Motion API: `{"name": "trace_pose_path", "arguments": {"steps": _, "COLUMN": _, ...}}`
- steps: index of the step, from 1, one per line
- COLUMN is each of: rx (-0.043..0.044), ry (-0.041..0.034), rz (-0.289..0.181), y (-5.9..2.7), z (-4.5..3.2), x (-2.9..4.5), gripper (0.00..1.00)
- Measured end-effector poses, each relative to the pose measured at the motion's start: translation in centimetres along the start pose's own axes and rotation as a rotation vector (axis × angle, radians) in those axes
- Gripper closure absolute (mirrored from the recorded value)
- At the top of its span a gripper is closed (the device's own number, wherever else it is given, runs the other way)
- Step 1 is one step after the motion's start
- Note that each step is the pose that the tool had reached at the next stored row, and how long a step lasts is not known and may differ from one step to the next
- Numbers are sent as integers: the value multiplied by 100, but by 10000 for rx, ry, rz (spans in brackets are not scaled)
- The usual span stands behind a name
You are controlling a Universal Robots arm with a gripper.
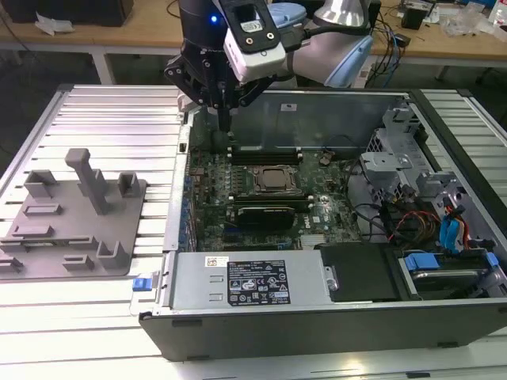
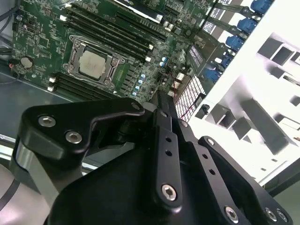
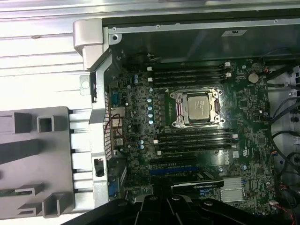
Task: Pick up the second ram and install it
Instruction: 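Reach for the second ram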
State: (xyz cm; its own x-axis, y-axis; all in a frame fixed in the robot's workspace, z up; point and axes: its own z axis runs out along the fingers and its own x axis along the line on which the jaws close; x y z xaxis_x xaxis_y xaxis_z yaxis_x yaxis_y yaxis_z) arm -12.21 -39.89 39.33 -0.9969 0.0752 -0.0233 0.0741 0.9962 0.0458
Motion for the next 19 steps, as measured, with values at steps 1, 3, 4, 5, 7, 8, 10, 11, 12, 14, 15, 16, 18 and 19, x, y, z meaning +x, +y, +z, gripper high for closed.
{"name": "trace_pose_path", "arguments": {"steps": 1, "rx": 1, "ry": 0, "rz": 2, "y": -1, "z": -1, "x": 14, "gripper": 92}}
{"name": "trace_pose_path", "arguments": {"steps": 3, "rx": 0, "ry": 0, "rz": 2, "y": -3, "z": -1, "x": 43, "gripper": 92}}
{"name": "trace_pose_path", "arguments": {"steps": 4, "rx": 0, "ry": 0, "rz": 1, "y": -4, "z": -2, "x": 56, "gripper": 92}}
{"name": "trace_pose_path", "arguments": {"steps": 5, "rx": 1, "ry": 0, "rz": 2, "y": -5, "z": -2, "x": 69, "gripper": 92}}
{"name": "trace_pose_path", "arguments": {"steps": 7, "rx": 0, "ry": 0, "rz": 0, "y": -9, "z": -3, "x": 118, "gripper": 92}}
{"name": "trace_pose_path", "arguments": {"steps": 8, "rx": 0, "ry": -1, "rz": 1, "y": -11, "z": -4, "x": 146, "gripper": 92}}
{"name": "trace_pose_path", "arguments": {"steps": 10, "rx": 0, "ry": 0, "rz": 2, "y": -16, "z": -5, "x": 218, "gripper": 92}}
{"name": "trace_pose_path", "arguments": {"steps": 11, "rx": 0, "ry": 0, "rz": 2, "y": -18, "z": -5, "x": 245, "gripper": 92}}
{"name": "trace_pose_path", "arguments": {"steps": 12, "rx": 0, "ry": 0, "rz": 2, "y": -19, "z": -5, "x": 257, "gripper": 92}}
{"name": "trace_pose_path", "arguments": {"steps": 14, "rx": 1, "ry": 1, "rz": 0, "y": -24, "z": -6, "x": 326, "gripper": 92}}
{"name": "trace_pose_path", "arguments": {"steps": 15, "rx": 0, "ry": 0, "rz": 1, "y": -26, "z": -6, "x": 348, "gripper": 92}}
{"name": "trace_pose_path", "arguments": {"steps": 16, "rx": 1, "ry": 0, "rz": 1, "y": -27, "z": -6, "x": 363, "gripper": 92}}
{"name": "trace_pose_path", "arguments": {"steps": 18, "rx": 0, "ry": 0, "rz": 1, "y": -33, "z": -7, "x": 446, "gripper": 92}}
{"name": "trace_pose_path", "arguments": {"steps": 19, "rx": 0, "ry": 0, "rz": 0, "y": -35, "z": -7, "x": 474, "gripper": 92}}
